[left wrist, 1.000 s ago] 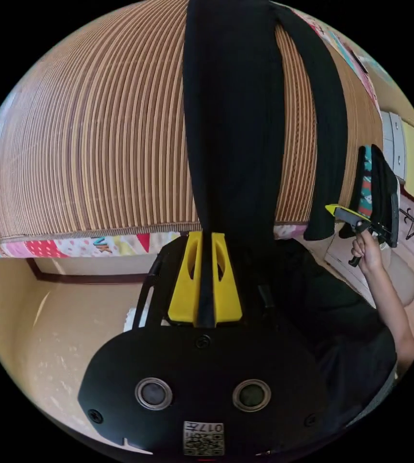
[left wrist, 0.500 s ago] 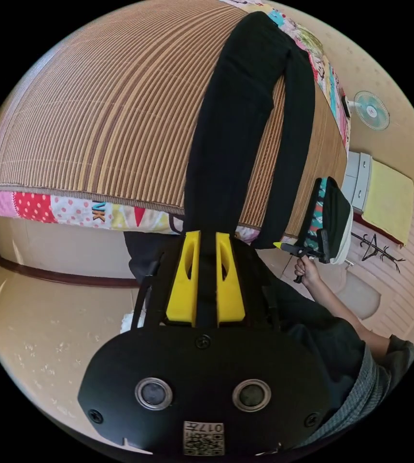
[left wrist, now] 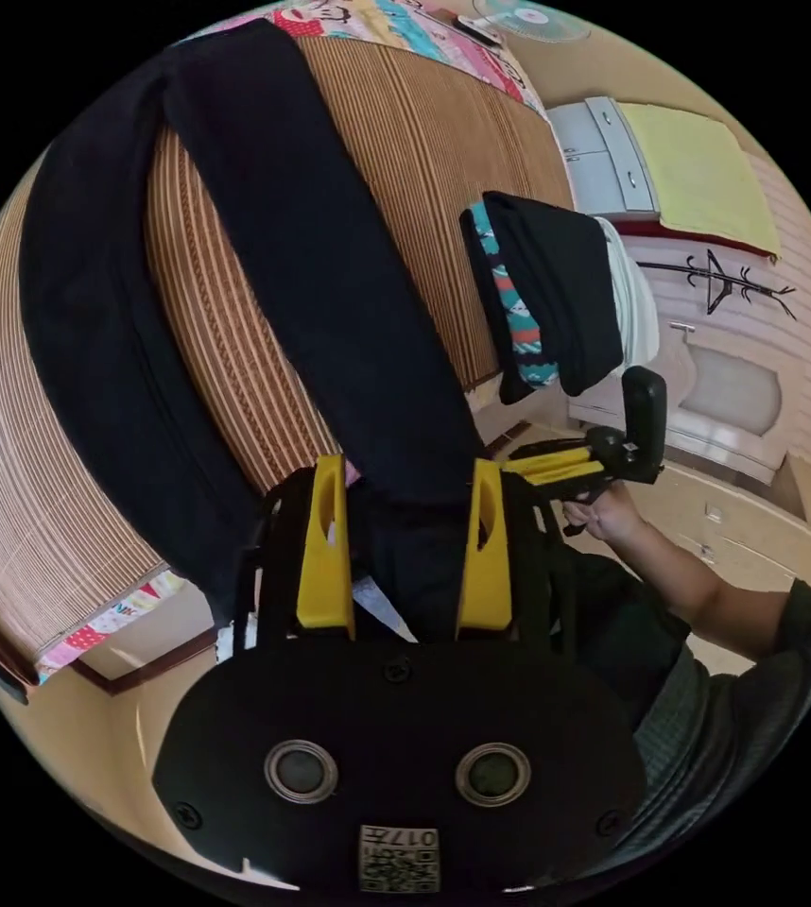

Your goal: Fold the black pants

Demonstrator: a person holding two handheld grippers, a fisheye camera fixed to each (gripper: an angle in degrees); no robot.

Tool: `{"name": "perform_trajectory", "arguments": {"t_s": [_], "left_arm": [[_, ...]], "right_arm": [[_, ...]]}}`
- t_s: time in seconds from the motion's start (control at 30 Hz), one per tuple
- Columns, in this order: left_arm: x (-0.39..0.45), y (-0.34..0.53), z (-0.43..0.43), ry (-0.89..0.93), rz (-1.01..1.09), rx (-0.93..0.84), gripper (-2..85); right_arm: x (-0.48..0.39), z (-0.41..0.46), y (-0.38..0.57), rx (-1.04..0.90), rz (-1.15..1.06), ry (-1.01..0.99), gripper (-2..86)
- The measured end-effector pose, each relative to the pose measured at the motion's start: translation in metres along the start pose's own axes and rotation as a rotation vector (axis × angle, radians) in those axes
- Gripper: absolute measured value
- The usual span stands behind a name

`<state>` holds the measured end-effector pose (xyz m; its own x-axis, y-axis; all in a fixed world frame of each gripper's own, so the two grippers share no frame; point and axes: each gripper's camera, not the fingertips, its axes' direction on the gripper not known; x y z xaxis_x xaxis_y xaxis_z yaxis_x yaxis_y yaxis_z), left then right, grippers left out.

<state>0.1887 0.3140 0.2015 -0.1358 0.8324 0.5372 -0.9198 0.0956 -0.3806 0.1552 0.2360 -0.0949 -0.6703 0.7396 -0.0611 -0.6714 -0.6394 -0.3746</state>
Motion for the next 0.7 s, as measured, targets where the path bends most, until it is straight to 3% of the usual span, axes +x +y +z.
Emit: {"name": "perform_trajectory", "arguments": {"t_s": [0.1, 0.2, 0.27, 0.37, 0.5, 0.6, 0.7], "left_arm": [[0.024, -0.016, -0.006, -0.010, -0.017, 0.030, 17.9], [0.021, -0.029, 0.018, -0.144, -0.079, -0.037, 16.3], [0.006, -0.028, 0.043, -0.168, -0.116, -0.088, 8.9], [-0.009, -0.011, 0.044, -0.135, -0.132, -0.026, 4.0], [-0.032, 0.010, 0.035, 0.013, -0.187, 0.075, 3.6], [-0.046, 0.017, 0.025, 0.154, -0.245, 0.133, 3.6], [-0.047, 0.021, 0.017, 0.125, -0.238, 0.141, 3.6]], "right_arm": [[-0.014, 0.012, -0.009, -0.090, -0.094, -0.022, 2.6], [-0.027, 0.018, -0.018, -0.144, -0.181, -0.041, 2.6], [-0.033, 0.021, -0.023, -0.192, -0.233, -0.048, 2.6], [-0.025, 0.029, -0.027, -0.339, -0.303, -0.009, 3.0], [0.036, 0.012, -0.037, -0.471, -0.254, 0.381, 3.5], [0.104, -0.034, -0.081, -0.420, -0.058, 0.362, 6.1], [0.157, -0.103, -0.146, -0.152, 0.128, 0.233, 8.7]]}}
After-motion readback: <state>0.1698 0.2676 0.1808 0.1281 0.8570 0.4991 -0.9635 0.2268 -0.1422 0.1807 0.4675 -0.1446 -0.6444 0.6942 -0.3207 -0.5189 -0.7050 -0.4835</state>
